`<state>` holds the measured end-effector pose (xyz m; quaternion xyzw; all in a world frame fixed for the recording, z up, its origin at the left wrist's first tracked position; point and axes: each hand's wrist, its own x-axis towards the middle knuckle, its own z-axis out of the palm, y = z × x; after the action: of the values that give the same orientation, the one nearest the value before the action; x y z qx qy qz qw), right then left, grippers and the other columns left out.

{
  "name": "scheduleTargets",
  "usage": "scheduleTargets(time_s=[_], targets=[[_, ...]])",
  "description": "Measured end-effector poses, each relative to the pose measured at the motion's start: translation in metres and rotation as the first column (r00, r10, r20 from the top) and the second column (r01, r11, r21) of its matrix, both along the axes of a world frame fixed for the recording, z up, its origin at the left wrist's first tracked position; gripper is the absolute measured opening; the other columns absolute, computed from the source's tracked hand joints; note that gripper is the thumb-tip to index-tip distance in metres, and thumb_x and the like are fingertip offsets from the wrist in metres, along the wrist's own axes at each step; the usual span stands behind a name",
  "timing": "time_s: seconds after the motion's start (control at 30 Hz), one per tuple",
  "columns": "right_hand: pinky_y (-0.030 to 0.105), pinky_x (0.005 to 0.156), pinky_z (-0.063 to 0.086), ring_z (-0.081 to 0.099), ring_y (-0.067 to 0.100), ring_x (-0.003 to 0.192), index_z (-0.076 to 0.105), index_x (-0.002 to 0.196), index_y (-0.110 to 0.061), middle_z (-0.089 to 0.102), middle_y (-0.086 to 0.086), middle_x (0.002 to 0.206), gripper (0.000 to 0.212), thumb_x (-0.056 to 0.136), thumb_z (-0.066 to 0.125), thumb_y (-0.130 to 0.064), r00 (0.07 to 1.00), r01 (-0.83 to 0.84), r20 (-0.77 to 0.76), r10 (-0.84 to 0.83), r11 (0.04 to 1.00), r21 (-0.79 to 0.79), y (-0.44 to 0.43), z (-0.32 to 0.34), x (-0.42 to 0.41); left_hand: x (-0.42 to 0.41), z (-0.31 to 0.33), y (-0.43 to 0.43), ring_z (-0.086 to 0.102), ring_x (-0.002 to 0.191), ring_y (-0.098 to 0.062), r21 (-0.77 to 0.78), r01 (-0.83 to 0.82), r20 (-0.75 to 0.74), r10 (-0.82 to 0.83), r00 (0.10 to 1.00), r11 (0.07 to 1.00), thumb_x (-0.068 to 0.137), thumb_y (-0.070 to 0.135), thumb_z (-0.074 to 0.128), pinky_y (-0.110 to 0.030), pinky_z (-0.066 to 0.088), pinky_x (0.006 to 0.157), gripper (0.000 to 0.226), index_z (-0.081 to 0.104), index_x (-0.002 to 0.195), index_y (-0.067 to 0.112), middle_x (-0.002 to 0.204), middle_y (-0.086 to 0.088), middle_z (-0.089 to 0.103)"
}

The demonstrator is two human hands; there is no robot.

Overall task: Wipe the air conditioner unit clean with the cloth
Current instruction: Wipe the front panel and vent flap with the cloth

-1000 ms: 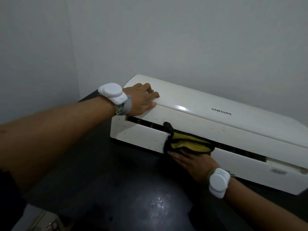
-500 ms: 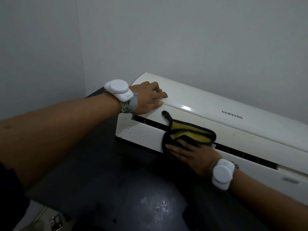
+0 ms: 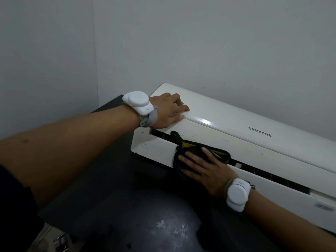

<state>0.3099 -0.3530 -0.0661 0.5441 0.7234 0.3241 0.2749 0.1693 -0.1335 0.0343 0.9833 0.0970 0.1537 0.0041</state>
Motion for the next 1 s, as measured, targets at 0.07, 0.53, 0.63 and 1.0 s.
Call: scheduleTargets(time_s=[0.07,0.53,0.63,1.0], targets=[[0.055,0.113,0.001,0.012,0.029,0.143,0.045,0.141,-0.026,0.017,0.007,0.155,0.068,0.078,0.068,-0.039,1.0,-0.01,0.003,0.01,1.0,0.001,0.005,-0.005,-0.005,-0.001,0.0,0.001,0.038,0.12,-0.019,-0.003,-0.001,-0.007,0.001,1.0,1.0,0.097,0.043,0.032,-0.035,0.039,0.094,0.042,0.037,0.137,0.035,0.131,0.005,0.04],[0.049,0.112,0.009,0.032,0.023,0.137,0.054,0.134,-0.022,0.042,0.002,0.147,0.073,0.066,0.077,-0.037,0.993,-0.115,-0.009,0.115,0.993,-0.026,0.0,0.017,0.006,-0.002,0.004,0.009,0.042,0.117,-0.021,0.059,0.038,-0.039,-0.036,0.999,0.998,0.098,0.038,0.03,-0.028,0.032,0.086,0.04,0.037,0.137,0.033,0.132,0.003,0.042],[0.049,0.11,0.012,0.036,0.027,0.136,0.054,0.134,-0.02,0.043,0.005,0.146,0.071,0.069,0.074,-0.038,0.994,-0.098,-0.051,0.096,0.995,-0.023,0.023,0.017,-0.011,-0.003,0.003,0.011,0.041,0.118,-0.021,0.033,0.042,-0.029,-0.041,0.999,0.999,0.098,0.039,0.031,-0.025,0.028,0.089,0.04,0.037,0.137,0.035,0.132,0.004,0.042],[0.045,0.11,0.009,0.042,0.022,0.133,0.058,0.13,-0.018,0.049,0.001,0.141,0.074,0.062,0.081,-0.037,0.996,-0.053,-0.071,0.047,0.995,-0.087,0.003,-0.001,-0.01,-0.006,0.011,0.024,0.04,0.124,-0.016,-0.011,0.108,-0.084,-0.108,0.991,0.994,0.099,0.033,0.032,-0.03,0.035,0.098,0.042,0.037,0.141,0.03,0.138,0.008,0.042]])
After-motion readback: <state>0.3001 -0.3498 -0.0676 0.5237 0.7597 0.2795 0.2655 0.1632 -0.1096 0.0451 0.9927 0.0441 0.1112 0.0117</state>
